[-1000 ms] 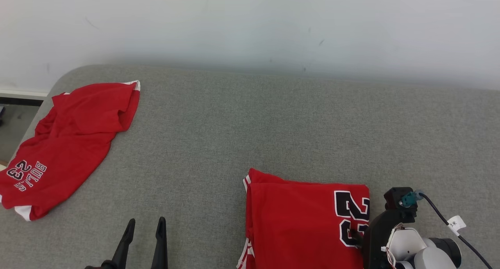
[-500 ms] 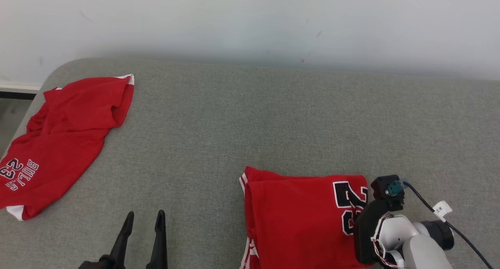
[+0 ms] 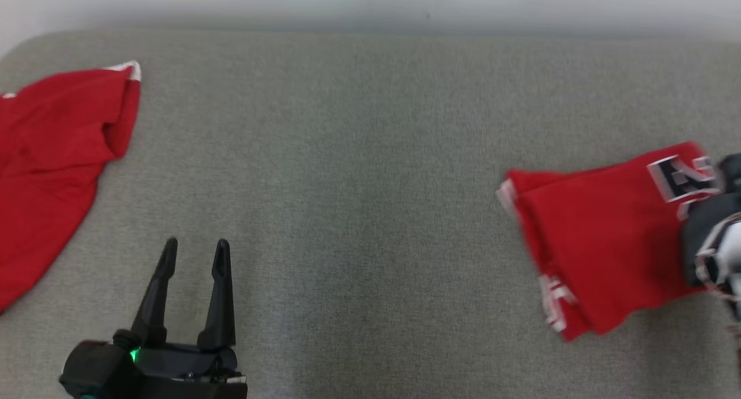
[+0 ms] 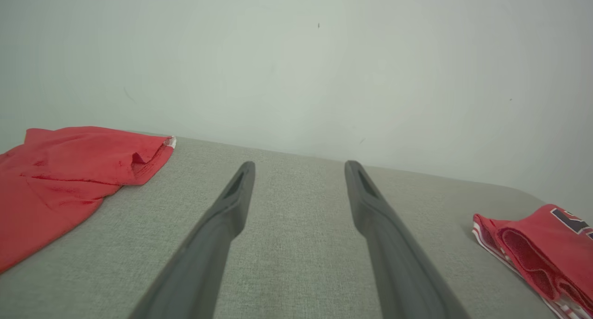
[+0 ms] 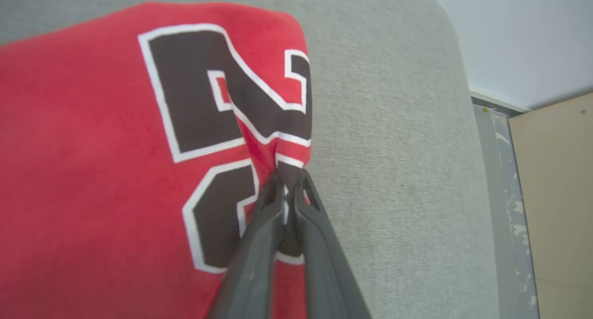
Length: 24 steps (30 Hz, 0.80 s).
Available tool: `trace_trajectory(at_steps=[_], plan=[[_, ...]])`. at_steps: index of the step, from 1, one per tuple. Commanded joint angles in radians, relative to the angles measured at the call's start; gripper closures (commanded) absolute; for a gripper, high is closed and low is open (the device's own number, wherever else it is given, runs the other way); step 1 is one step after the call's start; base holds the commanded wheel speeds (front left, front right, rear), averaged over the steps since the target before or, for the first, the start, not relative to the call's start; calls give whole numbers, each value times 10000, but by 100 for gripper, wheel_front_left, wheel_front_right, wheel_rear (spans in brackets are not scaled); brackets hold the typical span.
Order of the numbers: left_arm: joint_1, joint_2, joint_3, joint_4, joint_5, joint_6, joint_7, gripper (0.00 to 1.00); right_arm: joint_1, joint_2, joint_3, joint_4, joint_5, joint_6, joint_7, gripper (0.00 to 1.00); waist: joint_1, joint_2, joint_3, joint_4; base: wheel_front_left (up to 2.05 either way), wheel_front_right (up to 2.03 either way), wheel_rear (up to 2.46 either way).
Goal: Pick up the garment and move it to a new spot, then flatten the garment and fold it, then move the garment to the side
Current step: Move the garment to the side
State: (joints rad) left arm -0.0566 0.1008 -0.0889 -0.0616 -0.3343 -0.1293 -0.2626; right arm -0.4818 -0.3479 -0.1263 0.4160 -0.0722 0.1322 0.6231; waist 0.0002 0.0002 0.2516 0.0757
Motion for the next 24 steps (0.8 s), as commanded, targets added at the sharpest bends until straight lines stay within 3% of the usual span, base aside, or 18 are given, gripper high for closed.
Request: trace_trajectory(at_steps=[1,6,14,16,20,24], plan=[[-189,87,1,-138,129,-13,-29,0,-189,-212,-229,104,-175,-25,-101,100,-2,-2,727,-237,0,0,0],[-441,128,97,-747,52,-13,-29,0,-763,-1055,-1462,566,-818,-25,-558,100,-2,-2,1418,-324,0,0,0],[-631,367,122,-1136,175,-13,-29,0,-1104,-1658,-2914,890,-1723,-25,-1375,100,-2,-2,1958,-344,0,0,0],[-641,400,105,-1129,200,-13,-29,0,-1139,-1433,-3011,967,-1457,-25,-1657,100,-2,-2,1966,-331,0,0,0],[-673,461,86,-1062,218,-11,-29,0,-1031,-1541,-3071,872,-1980,-23,-1906,100,-2,-2,1935,-291,0,0,0],[-705,454,85,-985,224,-11,-29,0,-925,-1247,-3569,583,-2571,-23,-1875,100,-2,-2,1830,-259,0,0,0]])
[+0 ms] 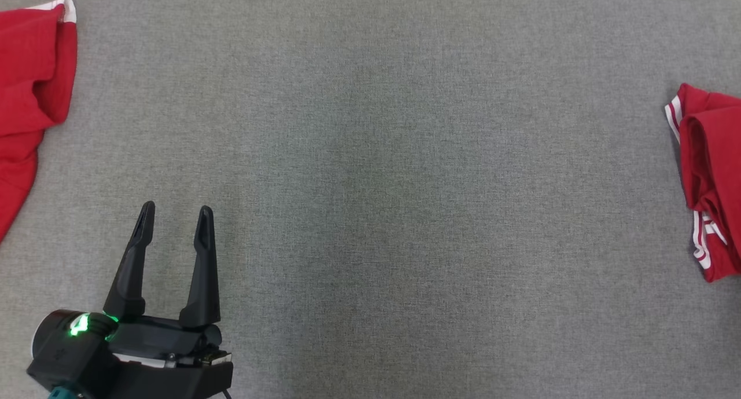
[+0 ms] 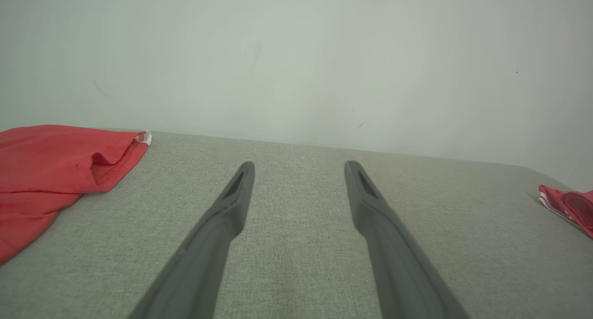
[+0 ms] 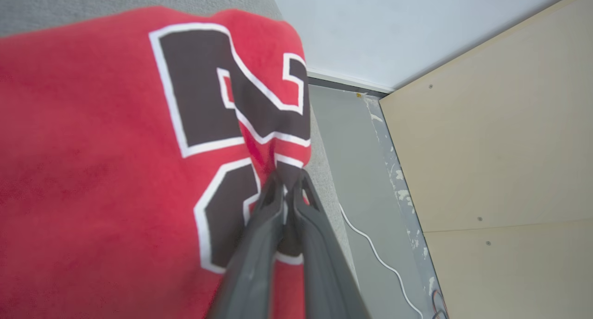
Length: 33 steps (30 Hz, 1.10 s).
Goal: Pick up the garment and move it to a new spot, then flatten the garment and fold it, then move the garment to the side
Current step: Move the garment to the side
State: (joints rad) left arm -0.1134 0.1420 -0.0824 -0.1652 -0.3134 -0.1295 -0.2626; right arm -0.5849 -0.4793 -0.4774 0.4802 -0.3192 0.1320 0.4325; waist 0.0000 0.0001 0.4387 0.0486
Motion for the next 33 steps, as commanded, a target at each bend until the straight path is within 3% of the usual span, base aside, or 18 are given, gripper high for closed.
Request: trace_trajectory(at_steps=[1,3,4,5,6,12,17,22,25,29,33], plan=[[-146,36,-9,82,2,-9,-29,0,160,142,-127,-154,-209,-21,-28,100,0,-1,-82,25,0,0,0],[-110,16,-63,127,-20,-9,-29,0,243,287,-280,-314,-414,-21,-147,100,0,-1,-200,44,0,0,0],[-87,-3,-85,160,-22,-9,-29,0,312,319,-270,-372,-448,-21,-239,69,0,-1,-259,48,0,0,0],[-69,-17,-88,211,-36,-9,-29,0,336,389,-375,-367,-413,-21,-275,53,0,-1,-346,47,0,0,0],[-48,-31,-98,239,-53,-9,-29,0,374,415,-462,-331,-499,-21,-258,0,0,-1,-438,47,0,0,0],[84,-130,-190,432,-161,-9,-29,0,670,542,-532,-79,-423,-21,-512,0,0,-1,-1058,44,0,0,0],[348,-336,-63,838,-243,-9,-29,0,1225,839,30,82,404,-21,-1725,0,0,-1,-1957,55,0,0,0],[678,-584,323,1366,-295,50,-29,0,2113,1904,884,-91,1799,-21,-3366,0,0,-1,-2843,41,0,0,0],[933,-778,810,1578,-460,211,-31,0,2883,3224,1610,-542,3246,-21,-4586,0,0,-1,-3427,2,0,0,0],[1250,-882,1076,1715,-404,299,-29,0,3895,3991,2397,-1474,3903,-23,-5451,0,0,-1,-3924,-7,0,0,0],[1650,-906,1265,1919,-236,363,-29,0,4812,4270,3022,-2362,4163,-21,-5838,0,0,-1,-4367,9,0,0,0]])
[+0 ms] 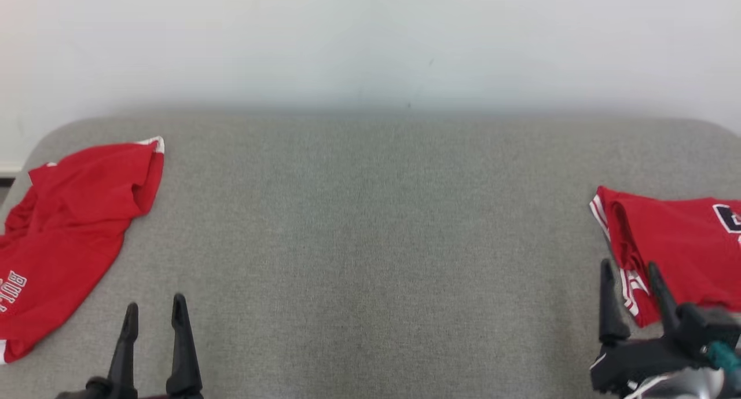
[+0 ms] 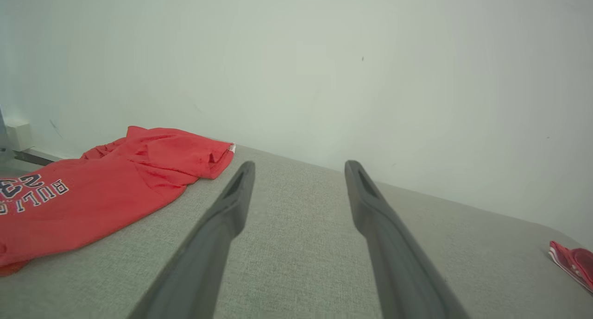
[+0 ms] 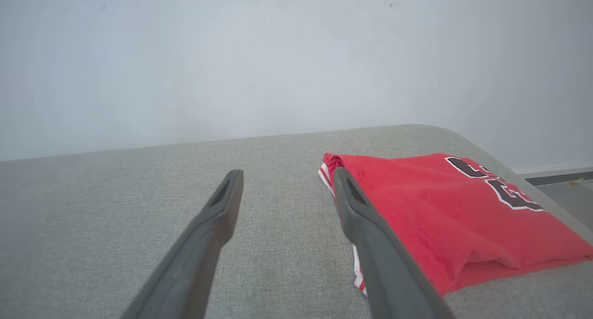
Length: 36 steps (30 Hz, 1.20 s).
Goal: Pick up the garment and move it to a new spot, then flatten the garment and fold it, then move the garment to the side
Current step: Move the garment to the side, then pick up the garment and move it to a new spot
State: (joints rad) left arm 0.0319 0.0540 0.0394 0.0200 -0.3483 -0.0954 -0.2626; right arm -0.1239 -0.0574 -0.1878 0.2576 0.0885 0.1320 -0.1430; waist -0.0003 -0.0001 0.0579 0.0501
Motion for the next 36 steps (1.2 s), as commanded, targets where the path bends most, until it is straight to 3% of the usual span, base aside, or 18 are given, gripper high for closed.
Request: trace_trajectory(at_steps=[1,13,36], plan=[[296,-33,49,125,216,17,-31,0,380,66,248,-309,130,-21,-108,0,3,1,-636,-12,0,0,0],[822,-8,-201,709,1241,-245,-29,0,1163,72,1912,-524,504,-22,-65,0,3,1,-854,-280,0,0,0],[744,-38,-217,738,1507,-326,-29,0,1222,70,1688,-512,470,-22,239,0,3,1,-909,51,0,0,0]])
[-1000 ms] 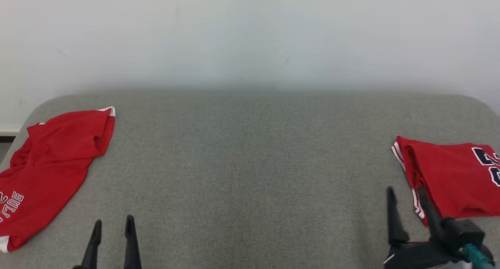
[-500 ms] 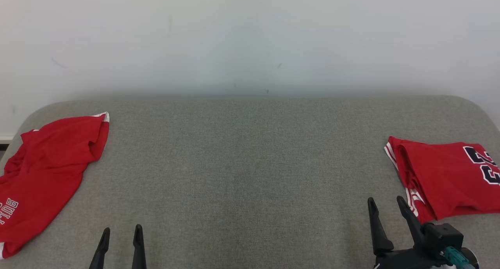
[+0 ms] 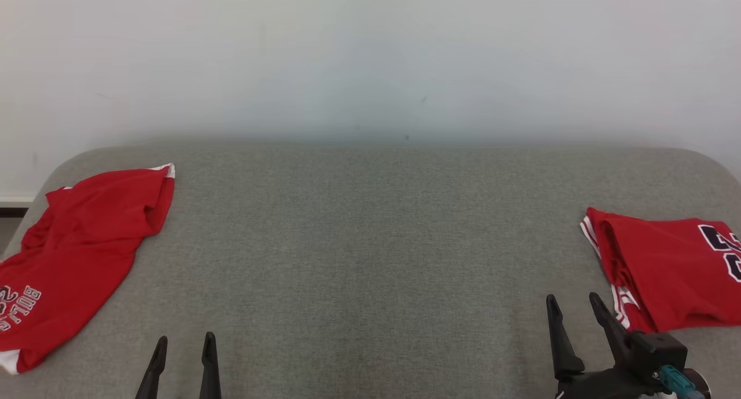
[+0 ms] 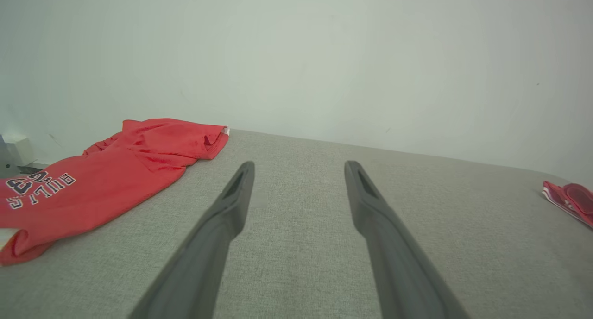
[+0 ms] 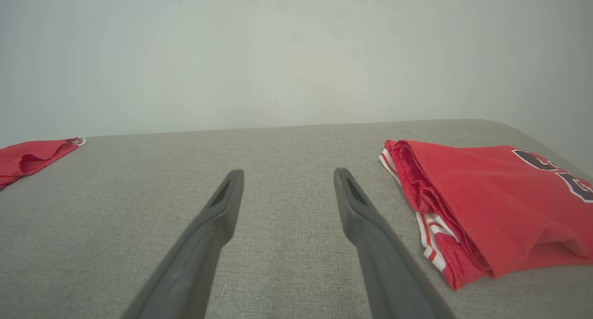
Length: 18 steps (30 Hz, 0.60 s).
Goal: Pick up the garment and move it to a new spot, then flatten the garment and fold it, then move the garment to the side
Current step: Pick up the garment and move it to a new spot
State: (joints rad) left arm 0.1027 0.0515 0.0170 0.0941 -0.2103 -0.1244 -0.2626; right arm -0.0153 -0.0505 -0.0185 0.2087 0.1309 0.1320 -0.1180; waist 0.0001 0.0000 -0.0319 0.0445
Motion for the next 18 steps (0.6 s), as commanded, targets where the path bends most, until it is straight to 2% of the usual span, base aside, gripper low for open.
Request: trace_trajectory(at_steps=[1,6,18], plan=[[38,-13,9,-6,111,-21,-29,0,142,1,18,-26,73,-22,-18,0,-1,0,-17,191,0,0,0],[91,-14,47,42,112,50,-29,0,168,3,45,-14,210,-22,2,0,-1,0,-41,856,0,0,0],[406,-14,89,-76,151,160,-29,0,284,3,291,175,518,-22,-52,0,-1,0,-124,2919,0,0,0]])
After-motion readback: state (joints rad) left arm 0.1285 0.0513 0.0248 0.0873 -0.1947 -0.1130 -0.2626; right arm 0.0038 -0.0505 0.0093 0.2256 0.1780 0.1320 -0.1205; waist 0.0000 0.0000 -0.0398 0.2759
